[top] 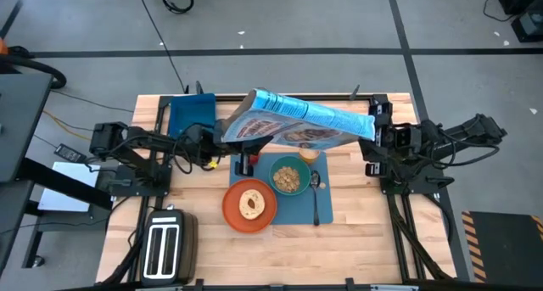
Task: Arrange a breakfast setting
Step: Pour the cereal into the green bowl
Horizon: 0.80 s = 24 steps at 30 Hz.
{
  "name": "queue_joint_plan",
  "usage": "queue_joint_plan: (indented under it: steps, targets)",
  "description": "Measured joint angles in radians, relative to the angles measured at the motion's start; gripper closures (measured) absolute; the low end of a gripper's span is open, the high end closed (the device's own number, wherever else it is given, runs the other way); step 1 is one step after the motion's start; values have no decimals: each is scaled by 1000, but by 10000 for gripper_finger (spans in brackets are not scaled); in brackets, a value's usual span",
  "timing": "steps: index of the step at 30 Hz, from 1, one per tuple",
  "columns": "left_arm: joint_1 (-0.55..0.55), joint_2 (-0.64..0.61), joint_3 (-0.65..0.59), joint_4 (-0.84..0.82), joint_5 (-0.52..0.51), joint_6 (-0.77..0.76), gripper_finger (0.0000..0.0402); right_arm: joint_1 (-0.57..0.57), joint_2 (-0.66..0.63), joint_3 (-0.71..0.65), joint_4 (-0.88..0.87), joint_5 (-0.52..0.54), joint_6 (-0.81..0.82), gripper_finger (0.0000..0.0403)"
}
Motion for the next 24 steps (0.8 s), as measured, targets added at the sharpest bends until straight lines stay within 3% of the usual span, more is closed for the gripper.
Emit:
queue_joint_plan:
  steps: [18, 21, 24]
  targets:
    - [1, 46, -2, -1, -30, 8, 371, -16, -3, 2, -14, 16, 14, 322]
    - [1, 46, -2, -13, -29, 9, 376, -16, -4, 4, -45, 37, 47, 324]
    - [2, 46, -2, -39, -29, 9, 390, -16, -5, 5, -88, 41, 54, 299]
